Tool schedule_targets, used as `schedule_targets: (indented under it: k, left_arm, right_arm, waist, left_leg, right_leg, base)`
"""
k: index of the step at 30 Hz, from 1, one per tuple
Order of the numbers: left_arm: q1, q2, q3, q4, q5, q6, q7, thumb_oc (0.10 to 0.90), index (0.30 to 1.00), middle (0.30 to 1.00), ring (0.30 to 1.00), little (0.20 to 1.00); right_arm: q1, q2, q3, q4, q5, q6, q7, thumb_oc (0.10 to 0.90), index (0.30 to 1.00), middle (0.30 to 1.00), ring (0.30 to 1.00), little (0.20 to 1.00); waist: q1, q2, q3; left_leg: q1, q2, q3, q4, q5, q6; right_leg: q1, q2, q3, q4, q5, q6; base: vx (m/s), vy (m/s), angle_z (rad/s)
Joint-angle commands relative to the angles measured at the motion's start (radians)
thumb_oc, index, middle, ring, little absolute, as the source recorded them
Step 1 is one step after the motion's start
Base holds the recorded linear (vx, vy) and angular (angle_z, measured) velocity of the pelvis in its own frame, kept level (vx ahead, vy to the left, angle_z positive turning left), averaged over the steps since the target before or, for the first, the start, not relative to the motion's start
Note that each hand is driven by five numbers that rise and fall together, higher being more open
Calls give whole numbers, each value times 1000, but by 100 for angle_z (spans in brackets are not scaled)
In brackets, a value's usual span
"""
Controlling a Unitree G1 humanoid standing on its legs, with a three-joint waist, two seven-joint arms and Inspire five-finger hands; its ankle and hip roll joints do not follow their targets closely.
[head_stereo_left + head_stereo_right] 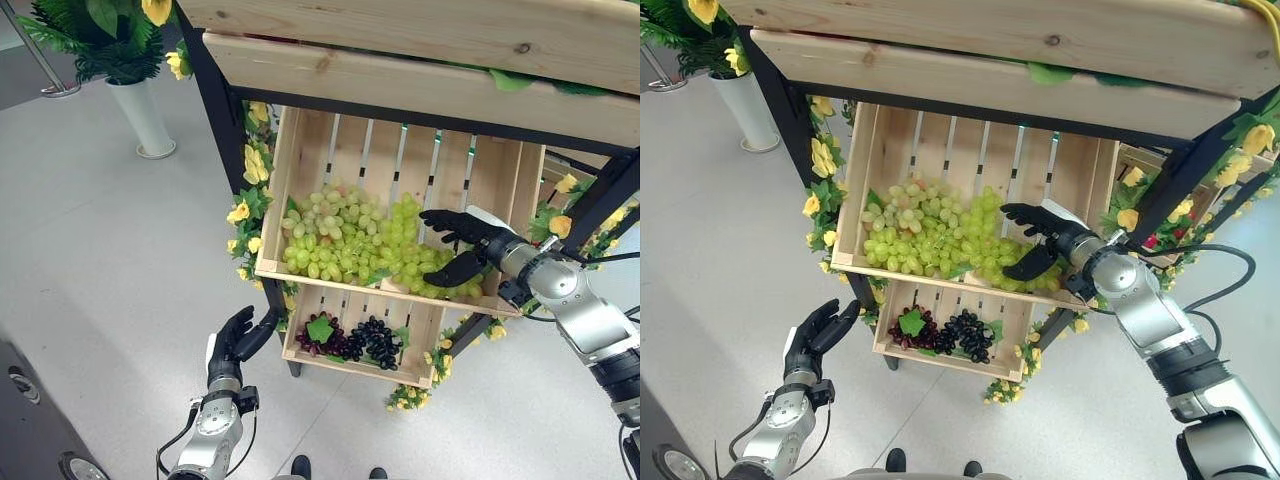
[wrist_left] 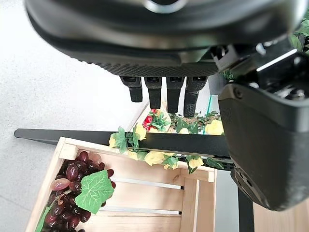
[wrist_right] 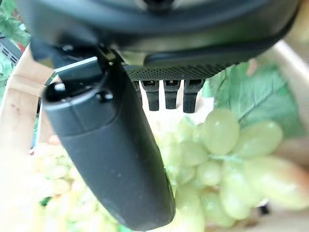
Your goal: Pick up the fruits from the basket on one side to the basket on the other side
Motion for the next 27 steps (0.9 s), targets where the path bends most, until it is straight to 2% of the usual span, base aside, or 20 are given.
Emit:
schedule_targets:
  k: [1, 6, 8, 13, 16, 22, 27]
  left_arm:
    - [-85, 23, 37, -65, 51, -82, 13, 800, 900, 900, 900, 900]
    - [-71, 15, 42, -78, 54, -76, 10, 800, 900, 900, 900, 900]
    - [-69, 13, 41, -83, 54, -72, 13, 800, 900, 900, 900, 900]
    - [-69, 10, 43, -73, 52, -76, 12, 800, 900, 900, 900, 900]
    - [-68, 5, 47, -75, 53, -74, 14, 800, 900, 900, 900, 900]
    - [-64, -10, 59, -59, 58, -77, 0, 800, 900, 900, 900, 900]
    - [-64, -25, 57, -46, 61, -86, 12, 800, 900, 900, 900, 900]
  right_arm:
    - [-68, -115, -124, -42, -128, -27, -156, 800, 900, 900, 900, 900]
    - [-24, -114, -166, -112, -231, -37, -221, 800, 900, 900, 900, 900]
    - [-18, -108, -175, -136, -215, -55, -248, 800, 900, 900, 900, 900]
    - [-20, -64, -188, -172, -173, -164, -363, 800, 900, 900, 900, 900]
    - [0, -36, -196, -194, -132, -197, -377, 800, 900, 900, 900, 900]
    - [41, 65, -202, -265, 95, -297, -362, 800, 900, 900, 900, 900]
    - [84, 145, -200, -296, 165, -373, -319, 800, 900, 900, 900, 900]
  waist:
    - [-11, -17, -33]
    - [-17, -12, -35]
    - [-18, -10, -34]
    - [-13, -4, -32]
    - [-11, -2, -32]
    - [-9, 6, -31]
    - [-11, 14, -33]
  left_leg:
    - [86, -10, 31, 9, -193, -3]
    - [90, -10, 37, 9, -199, -1]
    - [91, -11, 39, 9, -200, 0]
    - [93, -15, 33, 9, -205, 3]
    - [93, -16, 30, 9, -207, 4]
    - [94, -18, 28, 9, -211, 5]
    - [96, -20, 26, 9, -212, 5]
  right_leg:
    - [18, -34, -28, 6, -20, 16]
    - [18, -31, -18, 6, -23, 17]
    - [17, -31, -16, 6, -24, 17]
    - [20, -29, -15, 6, -28, 17]
    - [20, -30, -17, 6, -30, 18]
    - [18, -34, -25, 6, -31, 17]
    - [20, -35, -28, 6, -32, 18]
  base:
    - [10, 16, -4]
    - [5, 9, -3]
    - [0, 0, 0]
    - [0, 0, 0]
    - [0, 0, 0]
    - [0, 0, 0]
    - [0, 0, 0]
